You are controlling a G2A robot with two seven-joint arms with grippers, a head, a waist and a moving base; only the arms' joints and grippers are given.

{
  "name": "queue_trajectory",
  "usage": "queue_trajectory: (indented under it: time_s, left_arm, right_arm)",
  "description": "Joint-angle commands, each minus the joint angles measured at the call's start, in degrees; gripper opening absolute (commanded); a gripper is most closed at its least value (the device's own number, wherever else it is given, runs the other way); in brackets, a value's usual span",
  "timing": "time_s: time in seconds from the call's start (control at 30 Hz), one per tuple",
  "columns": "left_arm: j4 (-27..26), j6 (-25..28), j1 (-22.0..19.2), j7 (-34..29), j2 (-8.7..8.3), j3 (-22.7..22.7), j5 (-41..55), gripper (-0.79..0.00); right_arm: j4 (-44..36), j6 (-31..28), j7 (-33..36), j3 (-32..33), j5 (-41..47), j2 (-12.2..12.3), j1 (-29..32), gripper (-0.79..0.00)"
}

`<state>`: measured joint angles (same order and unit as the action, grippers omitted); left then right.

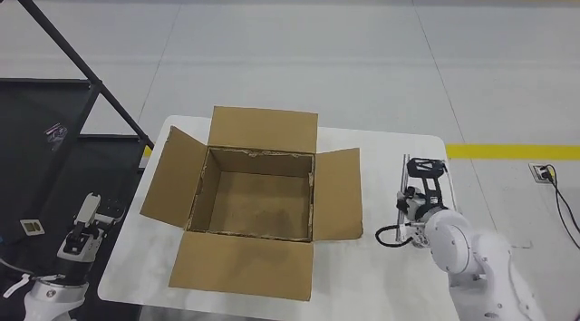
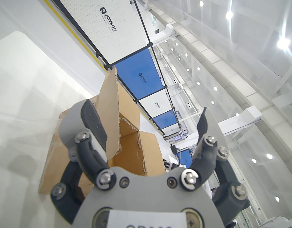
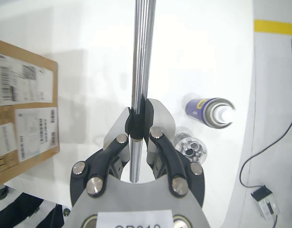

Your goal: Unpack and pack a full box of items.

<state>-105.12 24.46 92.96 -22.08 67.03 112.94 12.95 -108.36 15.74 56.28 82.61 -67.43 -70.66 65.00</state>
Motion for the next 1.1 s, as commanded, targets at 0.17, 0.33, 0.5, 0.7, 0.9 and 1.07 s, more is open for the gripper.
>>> queue_trajectory:
  time_s: [0.17,0.33,0.5,0.7,0.9,1.07]
  left_arm:
    - [0.0,0.0,0.0,0.0,0.00,0.0,0.0,0.000]
    - [0.0,0.0,0.0,0.0,0.00,0.0,0.0,0.000]
    - [0.0,0.0,0.0,0.0,0.00,0.0,0.0,0.000]
    - [0.0,0.0,0.0,0.0,0.00,0.0,0.0,0.000]
    - [0.0,0.0,0.0,0.0,0.00,0.0,0.0,0.000]
    - [0.0,0.0,0.0,0.0,0.00,0.0,0.0,0.000]
  right_arm:
    - [-10.6,1.5,-5.0,-4.2,-5.5,-0.4,-1.1,-0.785]
    - [-9.7,0.4,-5.3,-14.0,-9.9,-1.5,-7.4,-0.785]
    - [-1.6,-0.9,-1.7,-26.8,-13.3,-3.9,-18.9,-0.785]
    - [13.7,-0.8,0.6,-42.1,-11.3,-9.3,-33.2,-0.785]
    - [30.3,-5.0,1.0,-52.4,-2.1,-16.3,-43.7,-0.785]
    - [44.4,-10.5,0.5,-58.8,4.3,-22.4,-48.5,-0.785]
